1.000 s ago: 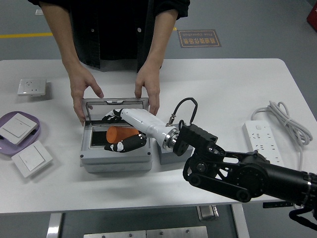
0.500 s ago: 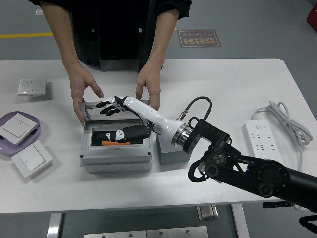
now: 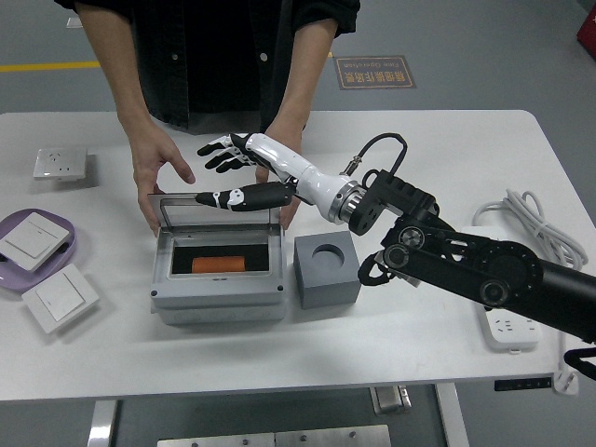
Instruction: Pick up the cylinder from the cube,place it in the box,flap close box
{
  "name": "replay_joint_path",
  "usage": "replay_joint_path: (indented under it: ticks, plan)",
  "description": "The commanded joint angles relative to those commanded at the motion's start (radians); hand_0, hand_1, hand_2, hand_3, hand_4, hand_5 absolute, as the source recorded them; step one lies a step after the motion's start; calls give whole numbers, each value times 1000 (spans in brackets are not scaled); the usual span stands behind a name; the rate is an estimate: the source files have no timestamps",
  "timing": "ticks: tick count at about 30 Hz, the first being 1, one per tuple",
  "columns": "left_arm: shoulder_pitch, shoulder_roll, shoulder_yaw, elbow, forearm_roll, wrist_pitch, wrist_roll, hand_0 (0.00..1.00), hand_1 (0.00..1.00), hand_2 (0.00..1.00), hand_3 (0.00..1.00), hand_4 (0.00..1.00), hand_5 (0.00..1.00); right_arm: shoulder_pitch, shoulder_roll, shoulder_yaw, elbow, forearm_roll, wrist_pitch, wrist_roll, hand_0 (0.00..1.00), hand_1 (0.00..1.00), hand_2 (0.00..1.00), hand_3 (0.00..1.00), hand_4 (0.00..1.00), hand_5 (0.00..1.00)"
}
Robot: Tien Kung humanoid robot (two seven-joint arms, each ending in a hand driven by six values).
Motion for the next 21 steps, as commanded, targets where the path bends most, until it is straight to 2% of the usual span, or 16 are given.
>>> replay_joint_path:
  ticks: [3,6,15,18,21]
  plan:
    - [0,0,-1,0,2,0,1,669,682,657,677,657,267,3,-8,-29,-44,20,1,7,801,709,694,741,903,398]
    - [0,0,-9,-1,10,0,2,669,682,657,676,654,263,-2,-22,-53,-30,21,1,8,798,708,692,740,886,380]
    - [4,2,-28,-2,24,1,2,669,682,657,677,654,262,-32,-75,-73,128,-26,4,-7,796,704,690,741,875,377]
    - [4,1,-36,-2,30,1,3,669,682,657,677,654,263,-40,-86,-83,161,-26,31,-19,788,695,688,738,862,380]
    - [4,0,-39,-2,32,1,3,669,682,657,677,654,263,-49,-92,-84,180,-22,83,-38,788,695,688,738,862,380]
